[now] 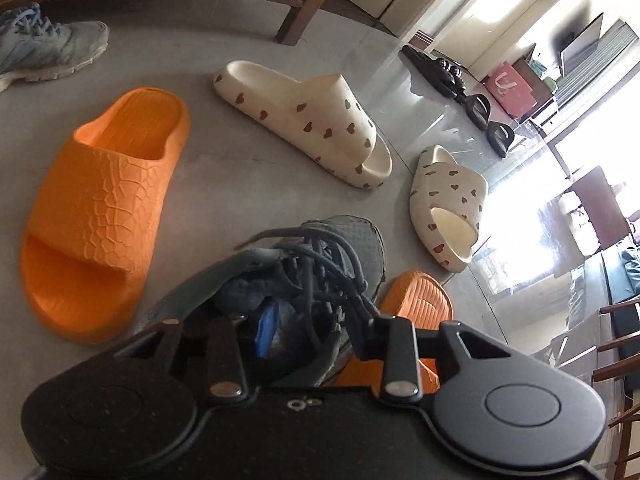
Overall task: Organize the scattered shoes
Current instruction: 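Lift the grey sneaker with the left gripper and carry it toward the slippers, then lower the grey sneaker beside the pink slippers and open the left gripper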
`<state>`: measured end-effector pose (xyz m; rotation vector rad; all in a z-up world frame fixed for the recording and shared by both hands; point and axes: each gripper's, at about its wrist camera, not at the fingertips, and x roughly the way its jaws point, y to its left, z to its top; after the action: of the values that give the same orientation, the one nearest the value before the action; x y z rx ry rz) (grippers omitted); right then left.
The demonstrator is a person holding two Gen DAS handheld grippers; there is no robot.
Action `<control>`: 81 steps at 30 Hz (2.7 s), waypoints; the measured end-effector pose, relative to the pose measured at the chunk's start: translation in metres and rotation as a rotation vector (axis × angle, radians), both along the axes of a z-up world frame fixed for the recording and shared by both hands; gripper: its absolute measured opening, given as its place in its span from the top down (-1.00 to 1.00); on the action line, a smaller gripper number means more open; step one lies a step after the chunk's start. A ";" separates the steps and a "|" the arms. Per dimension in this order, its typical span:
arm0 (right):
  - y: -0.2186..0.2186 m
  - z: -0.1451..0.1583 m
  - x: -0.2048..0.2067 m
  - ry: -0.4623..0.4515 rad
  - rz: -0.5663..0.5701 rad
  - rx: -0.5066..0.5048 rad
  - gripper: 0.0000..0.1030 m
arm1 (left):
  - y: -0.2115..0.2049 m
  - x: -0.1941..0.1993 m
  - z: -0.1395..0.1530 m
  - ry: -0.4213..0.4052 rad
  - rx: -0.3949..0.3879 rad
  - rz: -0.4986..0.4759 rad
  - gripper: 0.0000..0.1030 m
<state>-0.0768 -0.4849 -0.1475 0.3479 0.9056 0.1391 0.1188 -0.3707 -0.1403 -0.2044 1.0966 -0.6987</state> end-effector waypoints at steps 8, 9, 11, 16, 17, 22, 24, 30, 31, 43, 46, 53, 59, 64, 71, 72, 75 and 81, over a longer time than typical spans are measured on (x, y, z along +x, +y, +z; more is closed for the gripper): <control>0.002 -0.001 -0.006 0.015 -0.016 0.026 -0.99 | 0.020 0.008 -0.022 0.071 -0.346 -0.005 1.00; 0.002 -0.001 -0.006 0.014 -0.018 0.029 -0.99 | 0.025 0.010 -0.020 0.086 -0.385 -0.006 1.00; 0.002 0.000 -0.007 0.009 -0.028 0.024 -0.99 | 0.035 0.016 -0.011 0.080 -0.424 -0.027 1.00; 0.000 0.004 -0.007 0.001 -0.062 0.013 -0.99 | 0.054 0.032 0.035 -0.018 -0.427 -0.196 1.00; 0.000 0.005 -0.007 -0.001 -0.065 0.011 -0.99 | 0.056 0.034 0.047 -0.046 -0.403 -0.254 1.00; 0.002 0.015 -0.007 -0.034 -0.089 -0.028 -0.99 | 0.071 0.029 0.092 -0.142 -0.265 -0.543 1.00; 0.001 0.018 -0.009 -0.041 -0.105 -0.040 -0.99 | 0.077 0.015 0.103 -0.191 -0.165 -0.694 1.00; -0.007 0.024 -0.018 -0.036 -0.172 -0.094 -0.99 | 0.083 -0.050 0.082 -0.293 0.156 -1.127 1.00; -0.009 0.025 -0.019 -0.032 -0.178 -0.098 -0.99 | 0.084 -0.063 0.073 -0.305 0.199 -1.191 1.00; 0.000 0.031 -0.020 -0.058 -0.110 -0.138 -0.99 | 0.139 -0.088 0.070 -0.289 0.261 -1.083 0.58; 0.015 0.033 -0.014 -0.086 0.004 -0.155 -0.99 | 0.166 -0.077 0.061 -0.072 0.166 -0.905 0.57; 0.056 0.038 -0.011 -0.137 0.253 -0.185 -0.99 | 0.201 -0.071 0.048 0.044 0.138 -0.691 0.57; 0.093 0.037 -0.015 -0.136 0.553 -0.211 -0.97 | 0.215 -0.075 0.063 -0.011 0.117 -0.639 0.53; 0.110 0.015 -0.008 -0.032 0.690 -0.294 -0.67 | 0.213 -0.090 0.064 -0.050 0.102 -0.624 0.53; 0.122 0.001 0.003 0.043 0.652 -0.193 -0.34 | 0.220 -0.101 0.075 -0.133 0.123 -0.609 0.53; 0.124 -0.002 0.008 0.053 0.608 -0.156 -0.33 | 0.221 -0.100 0.078 -0.142 0.124 -0.598 0.53; 0.134 -0.008 0.021 0.081 0.491 -0.055 -0.32 | 0.226 -0.099 0.084 -0.166 0.125 -0.569 0.53; 0.157 -0.009 0.042 0.081 0.447 -0.025 -0.35 | 0.236 -0.100 0.094 -0.201 0.122 -0.539 0.53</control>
<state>-0.0345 -0.3274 -0.1565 0.1236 1.0542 0.5276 0.0186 -0.1349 -0.0463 0.2741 1.0010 -1.1012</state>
